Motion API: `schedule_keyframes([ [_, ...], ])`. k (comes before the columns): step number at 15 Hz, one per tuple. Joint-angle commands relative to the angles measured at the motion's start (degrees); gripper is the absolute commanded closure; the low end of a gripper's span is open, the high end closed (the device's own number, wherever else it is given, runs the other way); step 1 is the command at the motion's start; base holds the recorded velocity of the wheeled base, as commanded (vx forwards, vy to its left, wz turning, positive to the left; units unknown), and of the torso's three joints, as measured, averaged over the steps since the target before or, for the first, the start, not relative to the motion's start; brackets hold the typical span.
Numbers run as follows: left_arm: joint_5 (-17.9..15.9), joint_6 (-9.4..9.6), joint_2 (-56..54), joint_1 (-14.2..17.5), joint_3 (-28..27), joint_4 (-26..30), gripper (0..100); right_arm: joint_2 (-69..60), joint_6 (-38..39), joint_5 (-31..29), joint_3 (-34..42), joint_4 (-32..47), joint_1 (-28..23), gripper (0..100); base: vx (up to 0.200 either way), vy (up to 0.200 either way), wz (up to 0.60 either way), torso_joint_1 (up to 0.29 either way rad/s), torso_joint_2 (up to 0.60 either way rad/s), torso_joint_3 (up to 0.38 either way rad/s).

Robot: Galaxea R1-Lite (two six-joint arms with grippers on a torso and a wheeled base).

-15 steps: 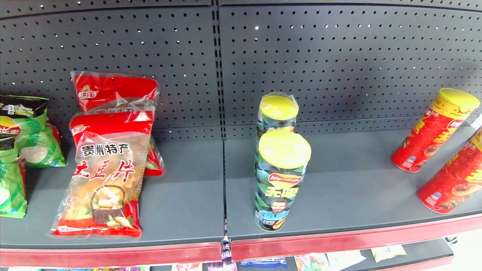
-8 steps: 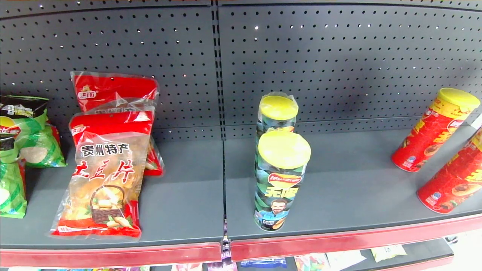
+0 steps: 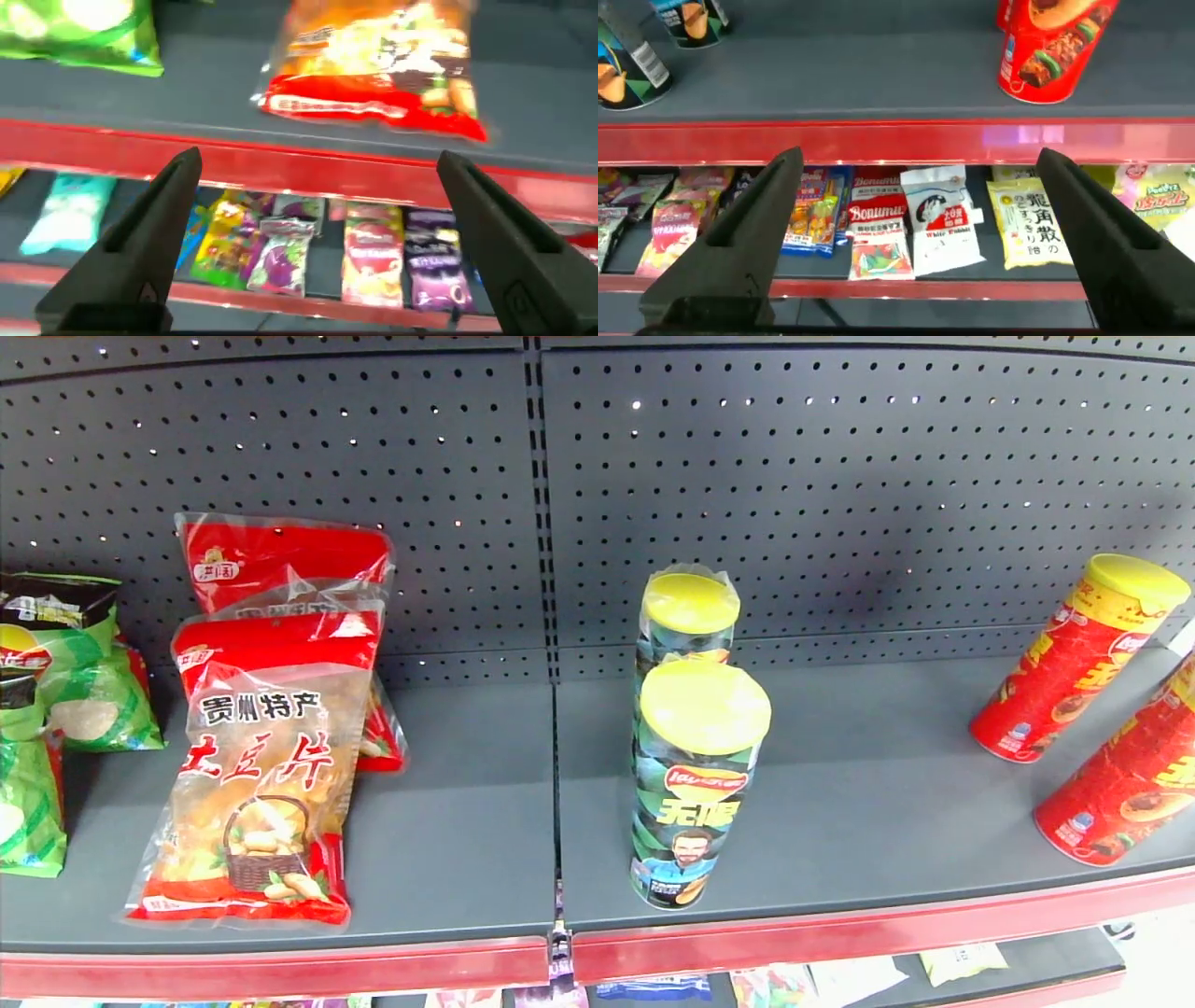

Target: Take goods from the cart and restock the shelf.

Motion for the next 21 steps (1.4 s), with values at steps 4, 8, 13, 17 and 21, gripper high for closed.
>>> schedule_keyframes([
  [4,-0.89,1.97,-3.9,-1.92,0.02,0.44,0,0.02,0.1,0.28,0.51,2.47,-0.29,0,0.0,0.0,0.0,0.0,0.0,0.0],
  [8,-0.89,2.14,-3.9,-1.92,0.02,0.44,0,0.02,-0.25,0.28,0.51,2.47,-0.38,0,0.0,0.0,0.0,0.0,0.0,0.0],
  [13,-0.97,2.23,-3.9,-1.92,0.02,0.44,0,0.02,-0.25,0.28,0.51,2.47,-0.29,0,0.0,-0.08,0.0,0.002,0.0,0.002],
  [17,-0.97,2.23,-3.9,-1.92,-0.06,0.53,0,0.11,-0.34,0.36,0.51,2.47,-0.2,0,0.0,-0.2,0.0,0.007,0.01,0.0],
  [21,-0.97,2.23,-3.9,-1.92,0.02,0.53,0,0.11,-0.34,0.36,0.51,2.47,-0.2,0,0.0,-0.2,0.0,0.001,0.0,0.001],
])
